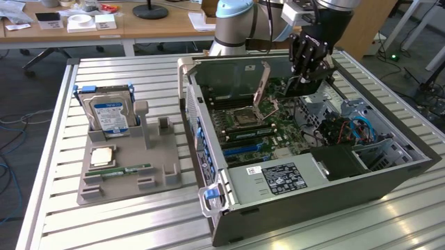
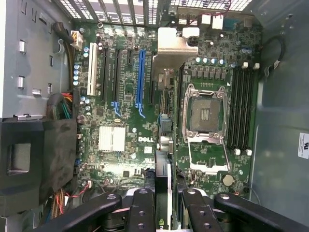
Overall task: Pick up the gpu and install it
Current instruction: 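Insert the gpu into the slot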
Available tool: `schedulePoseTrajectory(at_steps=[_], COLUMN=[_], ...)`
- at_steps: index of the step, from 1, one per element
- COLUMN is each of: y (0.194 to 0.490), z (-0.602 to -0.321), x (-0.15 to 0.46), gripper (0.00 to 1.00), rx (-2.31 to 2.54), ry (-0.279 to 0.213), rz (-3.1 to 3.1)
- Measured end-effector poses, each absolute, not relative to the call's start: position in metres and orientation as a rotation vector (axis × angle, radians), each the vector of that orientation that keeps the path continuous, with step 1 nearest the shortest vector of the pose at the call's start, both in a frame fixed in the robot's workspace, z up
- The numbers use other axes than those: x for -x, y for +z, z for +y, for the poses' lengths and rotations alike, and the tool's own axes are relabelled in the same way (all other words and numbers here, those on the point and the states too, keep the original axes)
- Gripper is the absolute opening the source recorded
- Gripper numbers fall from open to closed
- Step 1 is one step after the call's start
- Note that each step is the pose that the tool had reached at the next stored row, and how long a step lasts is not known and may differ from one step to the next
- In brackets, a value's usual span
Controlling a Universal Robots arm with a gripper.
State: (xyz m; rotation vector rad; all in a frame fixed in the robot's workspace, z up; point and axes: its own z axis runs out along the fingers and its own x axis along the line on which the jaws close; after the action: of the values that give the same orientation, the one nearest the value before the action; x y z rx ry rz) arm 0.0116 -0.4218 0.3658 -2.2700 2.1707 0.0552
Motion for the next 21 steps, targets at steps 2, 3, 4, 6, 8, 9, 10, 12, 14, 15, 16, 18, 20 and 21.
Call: schedulePoseTrajectory(at_steps=[2,3,4,6,8,9,10,12,14,15,16,18,20,21], y=[0.365,0.364,0.363,0.361,0.36,0.359,0.358,0.357,0.356,0.355,0.354,0.353,0.351,0.351], z=[-0.422,-0.422,-0.421,-0.421,-0.421,-0.421,-0.421,-0.421,-0.421,-0.421,-0.421,-0.421,-0.421,-0.421], x=[-0.011,-0.011,-0.011,-0.01,-0.009,-0.008,-0.008,-0.007,-0.007,-0.006,-0.006,-0.004,-0.001,0.002], gripper=[0.26,0.26,0.26,0.26,0.26,0.26,0.26,0.26,0.26,0.26,0.26,0.26,0.26,0.26], rx=[2.27,2.271,2.271,2.272,2.273,2.274,2.274,2.275,2.276,2.277,2.277,2.278,2.278,2.278], ry=[0.055,0.055,0.055,0.054,0.054,0.053,0.053,0.053,0.053,0.053,0.053,0.052,0.052,0.052], rz=[2.17,2.17,2.169,2.168,2.166,2.166,2.165,2.163,2.162,2.161,2.161,2.16,2.16,2.16])
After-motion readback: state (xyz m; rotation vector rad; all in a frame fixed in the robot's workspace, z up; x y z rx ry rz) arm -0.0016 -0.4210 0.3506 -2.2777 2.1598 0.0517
